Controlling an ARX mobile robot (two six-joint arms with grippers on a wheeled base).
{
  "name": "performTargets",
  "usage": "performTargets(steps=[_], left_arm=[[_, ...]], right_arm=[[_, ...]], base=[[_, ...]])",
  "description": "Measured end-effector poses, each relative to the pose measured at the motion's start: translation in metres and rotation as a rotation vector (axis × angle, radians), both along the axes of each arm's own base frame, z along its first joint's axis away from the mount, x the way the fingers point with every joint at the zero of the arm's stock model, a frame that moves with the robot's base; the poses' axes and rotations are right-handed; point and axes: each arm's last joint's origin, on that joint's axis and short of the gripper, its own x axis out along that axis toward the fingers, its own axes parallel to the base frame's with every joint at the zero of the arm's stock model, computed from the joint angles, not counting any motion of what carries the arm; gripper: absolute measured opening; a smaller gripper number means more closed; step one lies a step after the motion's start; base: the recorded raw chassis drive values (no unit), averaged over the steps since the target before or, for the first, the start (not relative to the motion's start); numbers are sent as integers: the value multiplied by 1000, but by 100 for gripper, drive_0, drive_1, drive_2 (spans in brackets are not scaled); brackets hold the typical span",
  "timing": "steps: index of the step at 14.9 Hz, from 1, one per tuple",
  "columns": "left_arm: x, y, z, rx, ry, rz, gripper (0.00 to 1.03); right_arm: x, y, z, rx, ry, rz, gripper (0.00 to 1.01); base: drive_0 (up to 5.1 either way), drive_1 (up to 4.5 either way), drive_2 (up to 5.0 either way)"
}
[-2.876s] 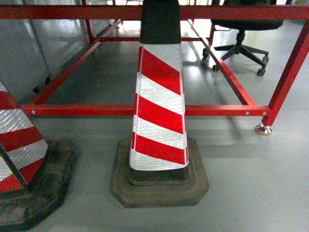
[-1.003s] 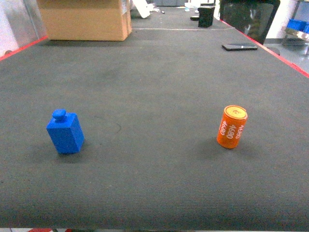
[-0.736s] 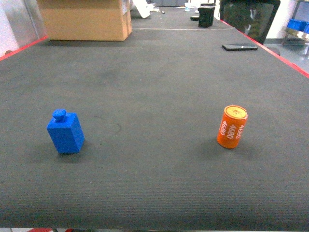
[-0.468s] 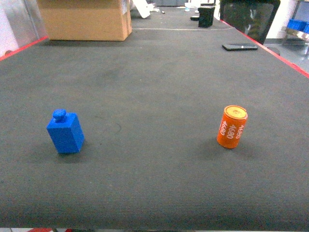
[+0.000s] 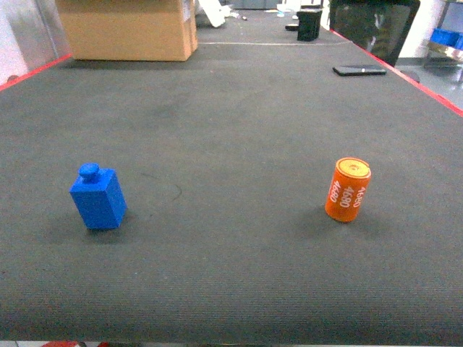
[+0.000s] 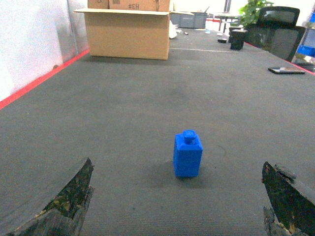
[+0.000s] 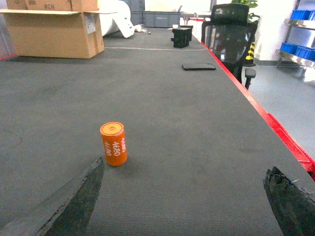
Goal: Sort blue parts and orange caps into right shelf containers
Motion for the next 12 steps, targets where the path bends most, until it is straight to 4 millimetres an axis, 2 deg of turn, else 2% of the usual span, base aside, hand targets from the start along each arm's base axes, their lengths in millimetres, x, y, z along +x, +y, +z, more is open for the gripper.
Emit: performTargets(steps=[12], left_arm=[[0, 0, 0, 0, 0, 0, 98]], right_arm=[[0, 0, 0, 0, 0, 0, 98]], base=[[0, 0, 0]])
